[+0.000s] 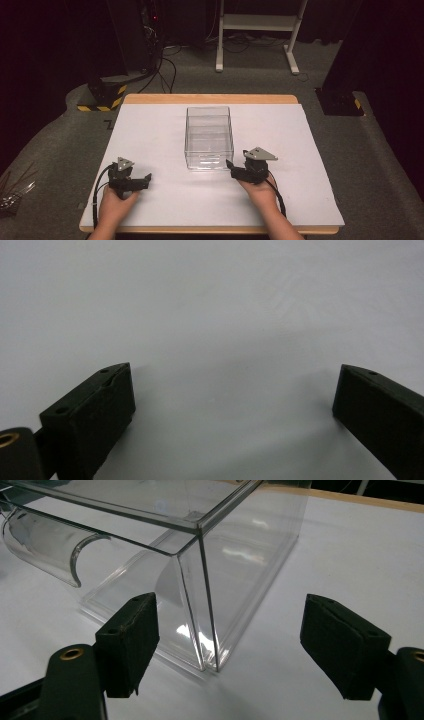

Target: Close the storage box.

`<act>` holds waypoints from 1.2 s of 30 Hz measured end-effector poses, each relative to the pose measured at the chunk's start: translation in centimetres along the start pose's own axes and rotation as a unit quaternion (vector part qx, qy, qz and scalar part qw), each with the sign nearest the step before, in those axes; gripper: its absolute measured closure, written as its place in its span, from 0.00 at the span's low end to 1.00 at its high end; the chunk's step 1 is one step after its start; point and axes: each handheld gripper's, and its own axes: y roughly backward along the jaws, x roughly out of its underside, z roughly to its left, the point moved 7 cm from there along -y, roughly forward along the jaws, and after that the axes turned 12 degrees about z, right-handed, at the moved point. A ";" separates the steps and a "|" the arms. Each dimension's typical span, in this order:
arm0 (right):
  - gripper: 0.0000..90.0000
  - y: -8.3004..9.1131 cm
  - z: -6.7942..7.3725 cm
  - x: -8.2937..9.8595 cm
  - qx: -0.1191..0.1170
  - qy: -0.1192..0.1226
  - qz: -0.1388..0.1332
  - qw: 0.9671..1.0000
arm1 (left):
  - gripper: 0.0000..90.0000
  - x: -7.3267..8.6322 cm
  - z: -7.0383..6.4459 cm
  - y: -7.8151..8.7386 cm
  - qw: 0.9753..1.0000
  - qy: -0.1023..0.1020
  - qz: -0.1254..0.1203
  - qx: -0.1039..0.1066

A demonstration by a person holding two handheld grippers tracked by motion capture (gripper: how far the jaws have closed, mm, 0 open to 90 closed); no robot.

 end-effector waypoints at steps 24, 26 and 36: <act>0.27 -1.6 -0.9 -1.2 0.016 -0.015 -0.008 1.000 | 0.04 0.0 0.0 0.0 1.000 0.000 0.000 0.000; 0.27 -1.6 -0.9 -1.3 0.016 -0.017 -0.008 1.000 | 0.04 0.0 0.0 0.0 1.000 0.000 0.000 0.000; 0.27 -2.1 -0.8 -1.6 0.023 -0.017 -0.008 1.000 | 0.04 0.0 0.0 0.0 1.000 0.000 -0.001 -0.002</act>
